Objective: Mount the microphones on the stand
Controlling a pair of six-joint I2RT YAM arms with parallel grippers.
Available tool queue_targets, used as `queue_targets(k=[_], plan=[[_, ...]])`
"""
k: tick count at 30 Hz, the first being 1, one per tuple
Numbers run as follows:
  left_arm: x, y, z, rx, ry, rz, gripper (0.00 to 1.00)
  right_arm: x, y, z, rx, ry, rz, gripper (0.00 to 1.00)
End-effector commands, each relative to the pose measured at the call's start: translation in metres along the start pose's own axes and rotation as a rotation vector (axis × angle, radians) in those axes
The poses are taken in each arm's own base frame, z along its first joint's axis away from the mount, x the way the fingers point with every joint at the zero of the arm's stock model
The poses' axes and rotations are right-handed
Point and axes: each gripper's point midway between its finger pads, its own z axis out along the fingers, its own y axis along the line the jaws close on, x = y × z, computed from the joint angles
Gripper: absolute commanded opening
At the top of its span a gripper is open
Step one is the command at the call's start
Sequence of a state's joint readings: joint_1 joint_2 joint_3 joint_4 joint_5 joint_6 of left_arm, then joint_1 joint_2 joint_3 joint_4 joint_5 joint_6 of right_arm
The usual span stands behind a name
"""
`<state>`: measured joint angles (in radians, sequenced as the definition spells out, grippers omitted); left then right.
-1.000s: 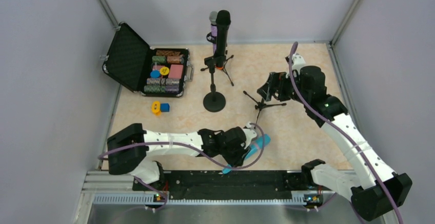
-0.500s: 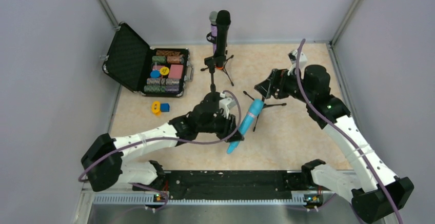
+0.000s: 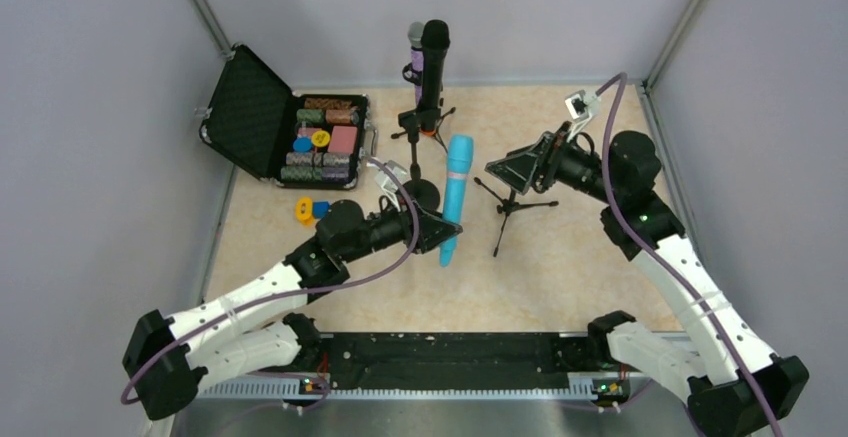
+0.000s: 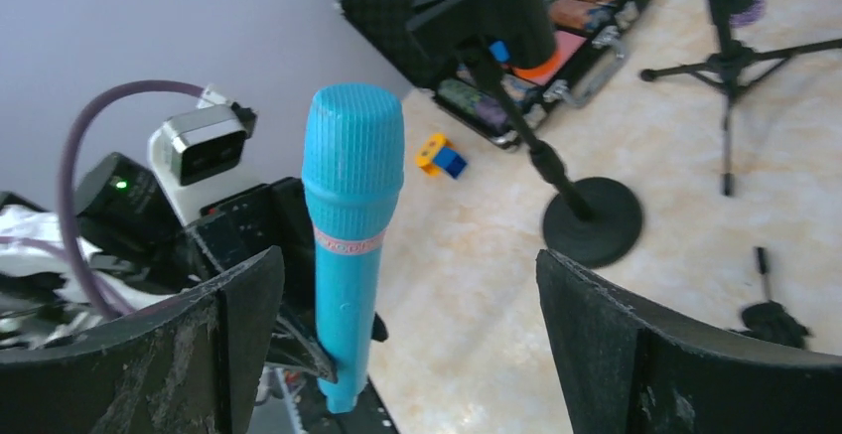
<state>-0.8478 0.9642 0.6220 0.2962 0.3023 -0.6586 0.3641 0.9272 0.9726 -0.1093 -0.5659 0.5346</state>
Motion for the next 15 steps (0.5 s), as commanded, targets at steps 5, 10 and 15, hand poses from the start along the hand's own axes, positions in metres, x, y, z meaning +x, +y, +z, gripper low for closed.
queue_targets(k=[5,10,15], plan=[[-0.061,-0.033,-0.009,0.102,-0.265,0.071,0.00,-0.001,0.052,0.009,-0.309,-0.002,0.102,0.92],[-0.069,-0.051,-0.005,0.183,-0.266,0.090,0.00,0.014,0.076,0.025,-0.397,0.048,0.113,0.92],[-0.070,-0.062,0.001,0.240,-0.244,0.080,0.00,0.017,0.093,0.039,-0.459,0.066,0.123,0.90]])
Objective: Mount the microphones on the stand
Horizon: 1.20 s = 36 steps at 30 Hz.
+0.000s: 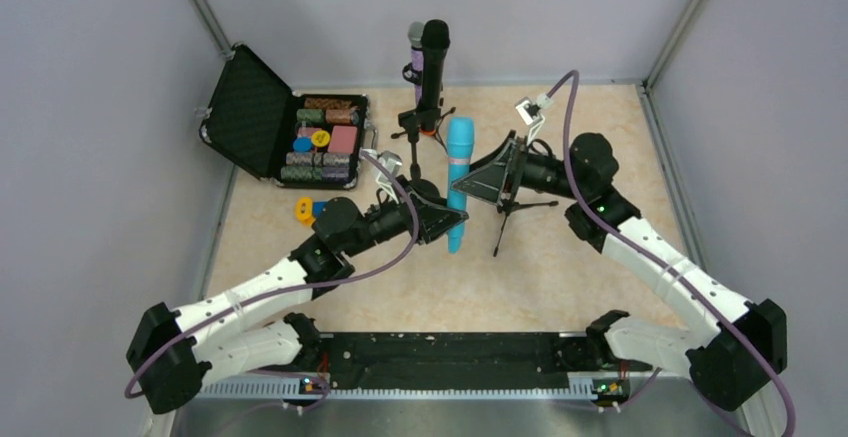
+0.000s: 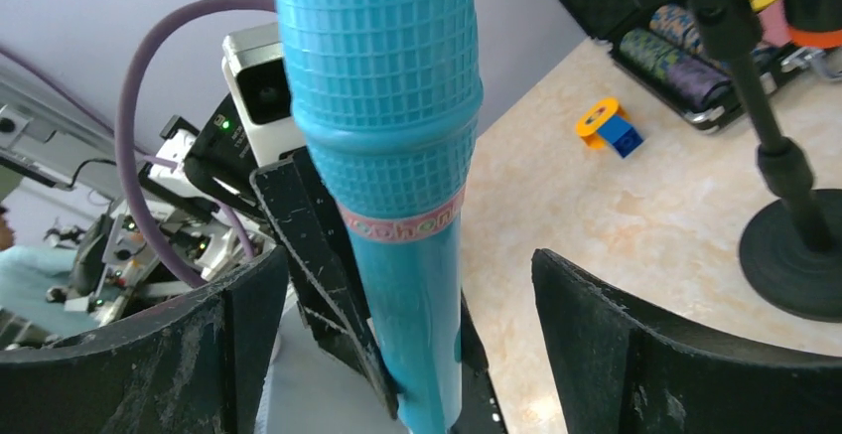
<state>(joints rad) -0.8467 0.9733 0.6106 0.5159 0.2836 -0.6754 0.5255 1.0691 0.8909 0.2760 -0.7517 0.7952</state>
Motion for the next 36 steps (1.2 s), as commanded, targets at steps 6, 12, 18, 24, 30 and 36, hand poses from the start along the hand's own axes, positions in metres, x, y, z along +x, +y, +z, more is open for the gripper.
queue_targets(k=[6,12,18,24,30,36], plan=[[-0.030,-0.035,0.008,0.145,-0.075,0.015,0.00,-0.019,0.032,0.017,-0.122,-0.041,-0.073,0.82],[-0.024,-0.030,0.005,0.127,-0.068,0.001,0.00,-0.016,0.031,0.021,-0.150,-0.024,-0.062,0.60],[-0.015,-0.021,0.004,0.094,-0.047,-0.015,0.00,-0.013,0.033,0.020,-0.173,-0.019,-0.057,0.31],[-0.007,-0.010,0.003,0.053,-0.036,-0.039,0.00,-0.011,0.027,0.019,-0.144,-0.019,-0.070,0.00],[-0.009,0.005,0.002,-0.022,-0.069,-0.054,0.05,-0.010,0.019,0.017,-0.093,-0.026,-0.083,0.00],[-0.017,0.023,-0.003,-0.130,-0.124,-0.079,0.82,-0.012,0.009,0.017,-0.036,-0.041,-0.110,0.00]])
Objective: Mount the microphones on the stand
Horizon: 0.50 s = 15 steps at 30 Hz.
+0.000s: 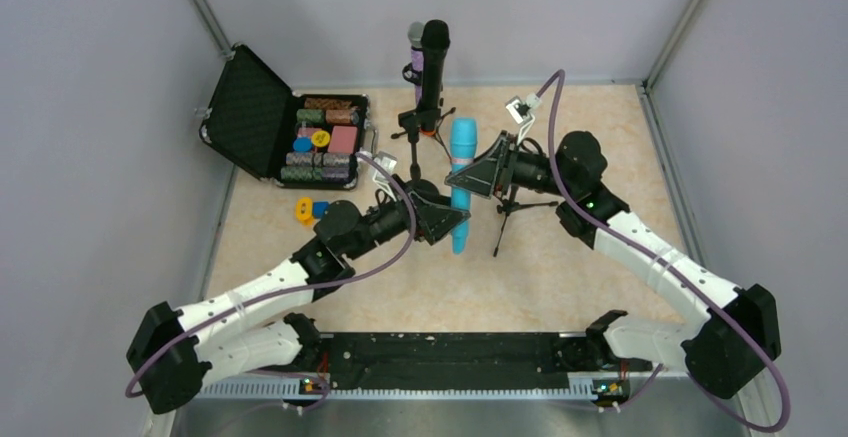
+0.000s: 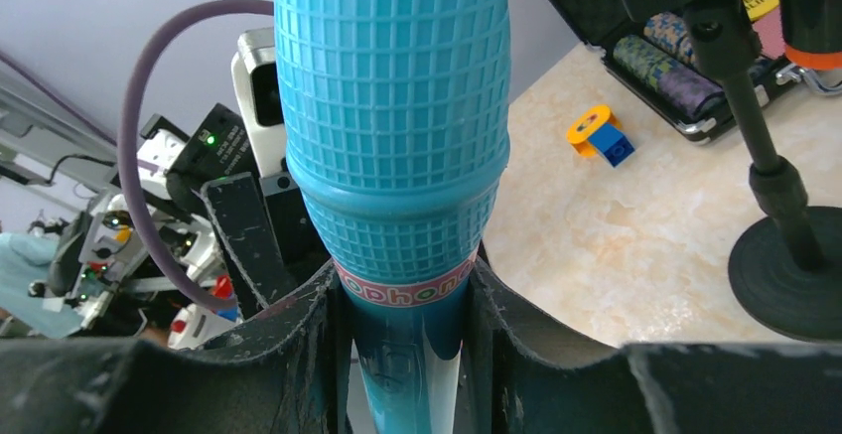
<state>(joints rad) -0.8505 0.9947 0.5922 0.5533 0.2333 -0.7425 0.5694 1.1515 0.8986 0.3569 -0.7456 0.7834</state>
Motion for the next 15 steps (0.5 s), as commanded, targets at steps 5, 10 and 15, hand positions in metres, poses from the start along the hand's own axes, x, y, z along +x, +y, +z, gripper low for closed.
queue_targets(k=[5,10,15], plan=[[-0.022,0.030,-0.014,-0.176,-0.132,-0.002,0.99,-0.019,0.004,-0.003,0.039,-0.064,-0.122,0.00],[-0.024,0.043,-0.021,-0.239,-0.153,0.030,0.99,-0.021,-0.010,-0.008,0.126,-0.076,-0.181,0.00],[-0.015,0.050,-0.020,-0.261,-0.108,0.055,0.99,-0.033,-0.021,-0.023,0.249,-0.135,-0.279,0.00]])
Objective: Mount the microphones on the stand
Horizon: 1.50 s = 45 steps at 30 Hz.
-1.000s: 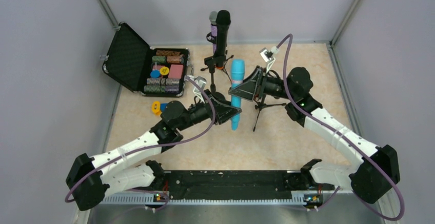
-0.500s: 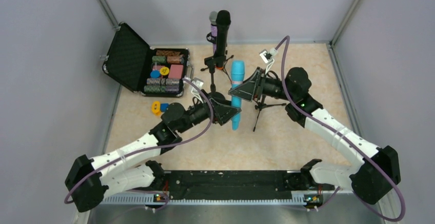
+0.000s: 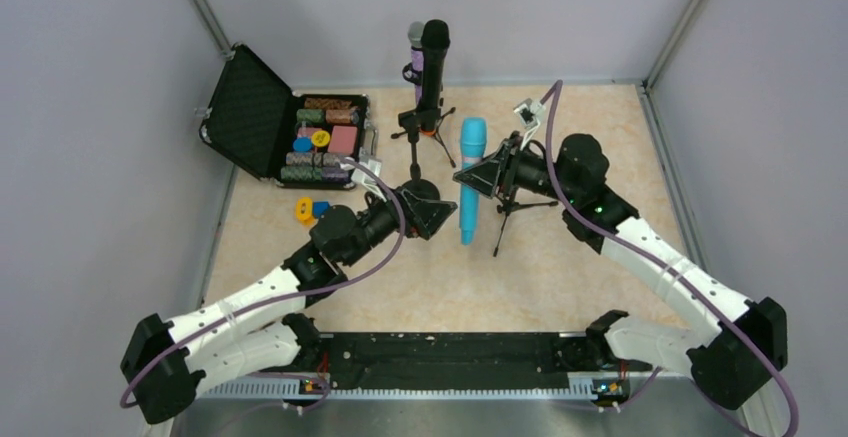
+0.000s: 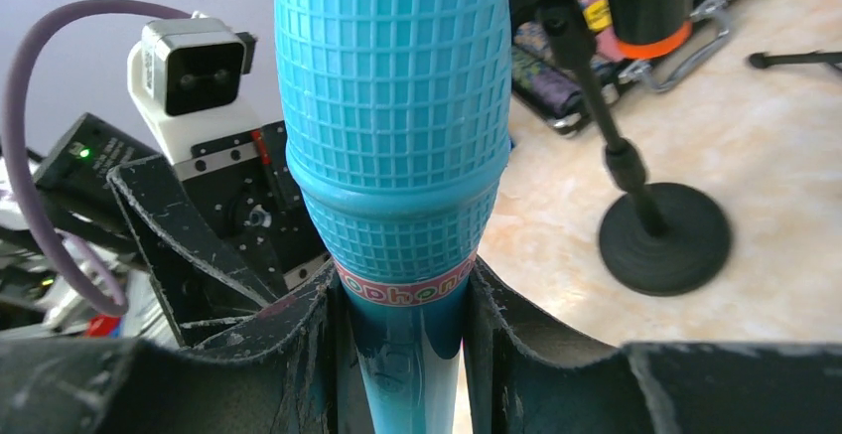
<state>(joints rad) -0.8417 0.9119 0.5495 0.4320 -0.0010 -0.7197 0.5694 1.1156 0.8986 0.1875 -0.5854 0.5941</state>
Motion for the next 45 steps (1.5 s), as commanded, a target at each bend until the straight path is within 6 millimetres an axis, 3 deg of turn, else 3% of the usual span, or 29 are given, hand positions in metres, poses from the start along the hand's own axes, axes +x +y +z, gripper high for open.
queue_targets(k=[1,6,12,22,29,39,45], plan=[[0.000,0.008,0.000,-0.032,0.001,0.044,0.99,-0.040,0.006,-0.019,0.093,-0.148,-0.181,0.00],[0.013,0.021,0.001,-0.079,0.057,0.057,0.99,-0.064,-0.006,-0.044,0.238,-0.276,-0.291,0.00],[0.028,0.027,0.006,-0.082,0.112,0.067,0.98,-0.089,-0.006,-0.078,0.357,-0.399,-0.428,0.00],[0.056,0.027,0.018,-0.047,0.241,0.062,0.96,-0.111,-0.022,-0.136,0.609,-0.555,-0.539,0.00],[0.062,0.025,0.025,-0.031,0.279,0.076,0.96,-0.114,-0.054,-0.172,0.869,-0.589,-0.544,0.00],[0.070,0.022,0.027,-0.013,0.315,0.052,0.96,-0.104,-0.080,-0.173,0.945,-0.632,-0.505,0.00],[0.072,0.021,0.028,-0.004,0.323,0.044,0.95,-0.109,-0.083,-0.168,0.940,-0.677,-0.488,0.00]])
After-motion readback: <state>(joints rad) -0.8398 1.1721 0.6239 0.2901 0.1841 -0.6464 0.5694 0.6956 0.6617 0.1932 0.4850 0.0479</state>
